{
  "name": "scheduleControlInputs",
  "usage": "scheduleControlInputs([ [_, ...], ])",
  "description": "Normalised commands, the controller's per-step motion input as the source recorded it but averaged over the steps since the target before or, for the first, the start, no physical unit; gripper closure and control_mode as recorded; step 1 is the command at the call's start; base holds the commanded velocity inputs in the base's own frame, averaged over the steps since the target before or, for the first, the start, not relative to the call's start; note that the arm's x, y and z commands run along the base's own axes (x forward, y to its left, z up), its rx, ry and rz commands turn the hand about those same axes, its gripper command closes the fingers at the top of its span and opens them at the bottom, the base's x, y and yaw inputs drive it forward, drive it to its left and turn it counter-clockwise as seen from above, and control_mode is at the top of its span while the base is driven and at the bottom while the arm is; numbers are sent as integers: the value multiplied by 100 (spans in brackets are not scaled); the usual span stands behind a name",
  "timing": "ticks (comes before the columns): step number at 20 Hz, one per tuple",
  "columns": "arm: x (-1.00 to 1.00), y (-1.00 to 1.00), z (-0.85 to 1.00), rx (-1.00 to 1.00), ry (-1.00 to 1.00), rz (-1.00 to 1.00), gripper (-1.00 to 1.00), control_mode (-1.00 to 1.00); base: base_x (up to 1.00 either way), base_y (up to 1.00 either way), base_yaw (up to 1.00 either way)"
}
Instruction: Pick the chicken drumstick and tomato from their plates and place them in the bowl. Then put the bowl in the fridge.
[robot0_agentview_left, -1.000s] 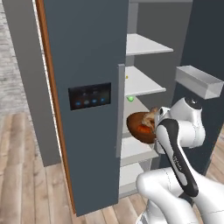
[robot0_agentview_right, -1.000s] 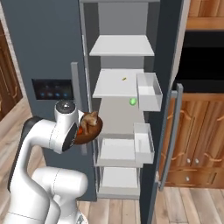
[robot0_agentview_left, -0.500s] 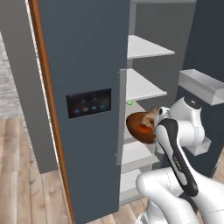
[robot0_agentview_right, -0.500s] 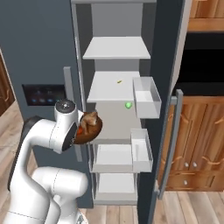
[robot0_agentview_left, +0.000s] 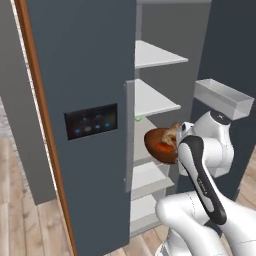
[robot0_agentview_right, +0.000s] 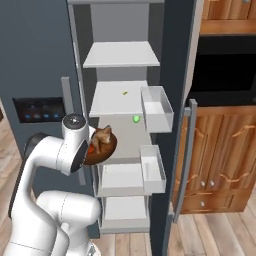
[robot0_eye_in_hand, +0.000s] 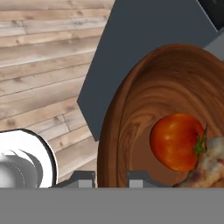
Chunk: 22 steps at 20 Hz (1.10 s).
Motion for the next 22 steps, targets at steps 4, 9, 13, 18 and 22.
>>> scheduleControlInputs([
  [4,0,0,0,0,0,0,100,100,45,-2,-7],
  [9,0,0,0,0,0,0,100,100,46,-1,-4],
  [13,0,0,0,0,0,0,100,100,11,-3,-4],
  [18,0,0,0,0,0,0,100,100,0,0,0],
  [22,0,0,0,0,0,0,100,100,0,0,0],
])
